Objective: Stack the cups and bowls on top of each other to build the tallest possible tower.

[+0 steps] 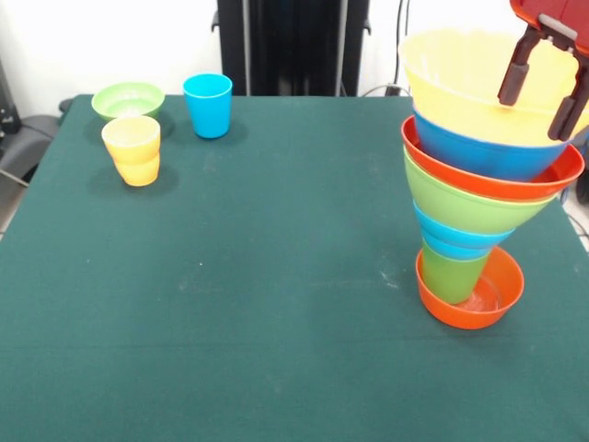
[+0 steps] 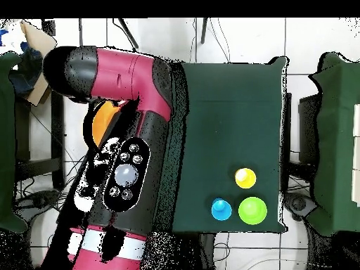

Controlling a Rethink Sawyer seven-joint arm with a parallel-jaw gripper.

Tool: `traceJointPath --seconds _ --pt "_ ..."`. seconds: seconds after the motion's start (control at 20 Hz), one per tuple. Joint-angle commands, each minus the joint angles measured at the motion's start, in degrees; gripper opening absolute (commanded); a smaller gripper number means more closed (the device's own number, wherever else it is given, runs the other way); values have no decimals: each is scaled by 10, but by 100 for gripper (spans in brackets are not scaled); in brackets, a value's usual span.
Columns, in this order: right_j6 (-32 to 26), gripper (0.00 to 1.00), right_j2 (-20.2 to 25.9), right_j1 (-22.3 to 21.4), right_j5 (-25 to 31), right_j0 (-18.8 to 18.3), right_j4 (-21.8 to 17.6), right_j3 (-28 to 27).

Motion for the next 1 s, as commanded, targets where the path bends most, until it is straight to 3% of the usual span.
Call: traceJointPath --seconds 0.05,1.0 --pt "-83 100 59 -4 70 -19 -61 16" --pt "-89 100 63 -7 115 -31 -64 -7"
